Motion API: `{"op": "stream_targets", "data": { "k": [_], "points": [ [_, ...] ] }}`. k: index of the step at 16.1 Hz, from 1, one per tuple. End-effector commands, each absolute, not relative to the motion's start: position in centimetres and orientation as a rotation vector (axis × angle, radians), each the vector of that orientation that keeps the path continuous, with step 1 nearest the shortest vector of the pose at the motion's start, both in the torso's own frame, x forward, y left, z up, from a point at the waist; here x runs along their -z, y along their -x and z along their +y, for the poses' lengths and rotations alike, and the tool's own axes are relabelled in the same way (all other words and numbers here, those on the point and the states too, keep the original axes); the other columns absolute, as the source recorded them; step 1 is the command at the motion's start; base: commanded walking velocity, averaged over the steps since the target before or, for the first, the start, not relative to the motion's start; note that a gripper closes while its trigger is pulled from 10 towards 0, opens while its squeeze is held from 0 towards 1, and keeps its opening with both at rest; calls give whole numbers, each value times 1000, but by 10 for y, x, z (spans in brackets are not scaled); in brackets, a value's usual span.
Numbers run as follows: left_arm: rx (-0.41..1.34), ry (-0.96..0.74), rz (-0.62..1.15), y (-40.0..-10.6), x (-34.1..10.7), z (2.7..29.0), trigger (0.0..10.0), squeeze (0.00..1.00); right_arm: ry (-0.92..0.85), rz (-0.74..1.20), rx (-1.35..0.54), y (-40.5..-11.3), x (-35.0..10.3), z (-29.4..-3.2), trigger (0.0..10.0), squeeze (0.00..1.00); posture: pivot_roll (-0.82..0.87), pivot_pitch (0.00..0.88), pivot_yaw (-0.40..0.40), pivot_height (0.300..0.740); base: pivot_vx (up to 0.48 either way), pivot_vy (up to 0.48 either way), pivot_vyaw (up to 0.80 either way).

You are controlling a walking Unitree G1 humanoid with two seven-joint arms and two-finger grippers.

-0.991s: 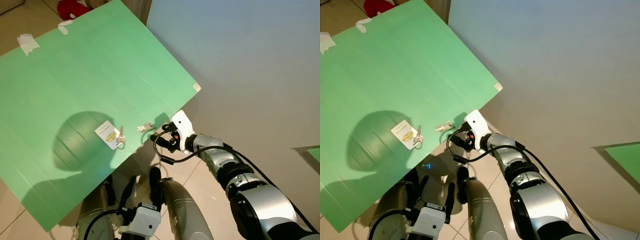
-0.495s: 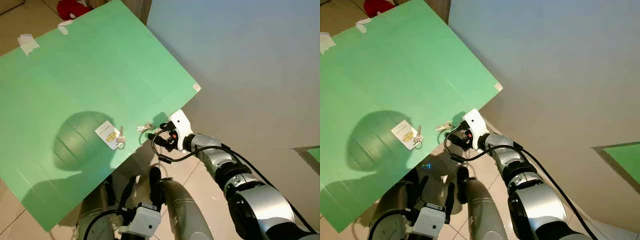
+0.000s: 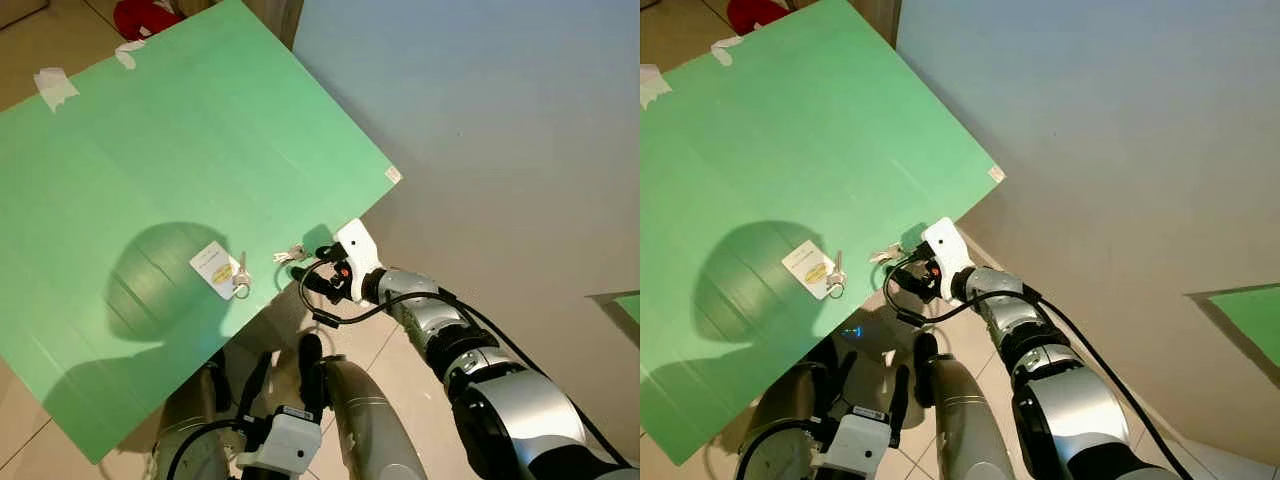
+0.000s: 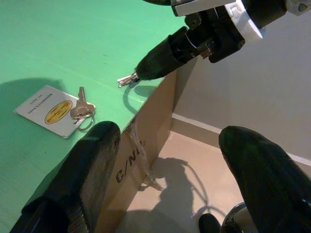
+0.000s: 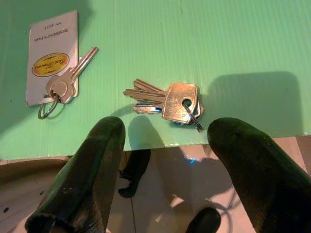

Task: Hang keys on a hook

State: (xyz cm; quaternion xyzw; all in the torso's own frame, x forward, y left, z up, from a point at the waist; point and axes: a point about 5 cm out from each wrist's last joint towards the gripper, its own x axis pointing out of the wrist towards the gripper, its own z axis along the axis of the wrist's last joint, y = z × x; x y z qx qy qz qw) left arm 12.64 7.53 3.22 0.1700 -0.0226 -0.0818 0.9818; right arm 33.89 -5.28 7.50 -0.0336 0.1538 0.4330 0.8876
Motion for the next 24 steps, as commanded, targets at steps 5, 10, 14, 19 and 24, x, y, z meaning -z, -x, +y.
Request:
{"op": "stream_targets", "data": {
  "k": [5,10,14,19,24],
  "points": [
    [201,-330,20,-111,-24,64,10000,0,57,342,-894,-334,-66,-57,10000,0,-110,508,-308,740,0,0,0],
    [203,-331,20,-111,-23,65,10000,0,61,337,-893,-334,-66,-58,10000,0,-111,508,-308,740,0,0,0],
    [205,-331,20,-111,-23,64,10000,0,58,333,-885,-334,-66,-61,0,0,-115,510,-308,740,0,0,0],
    [202,-332,19,-112,-23,65,10000,0,52,335,-882,-334,-65,-65,0,0,-120,511,-309,740,0,0,0],
    [199,-335,13,-114,-24,66,10000,0,40,333,-889,-334,-65,-67,0,0,-123,514,-311,740,0,0,0]
  ]
}}
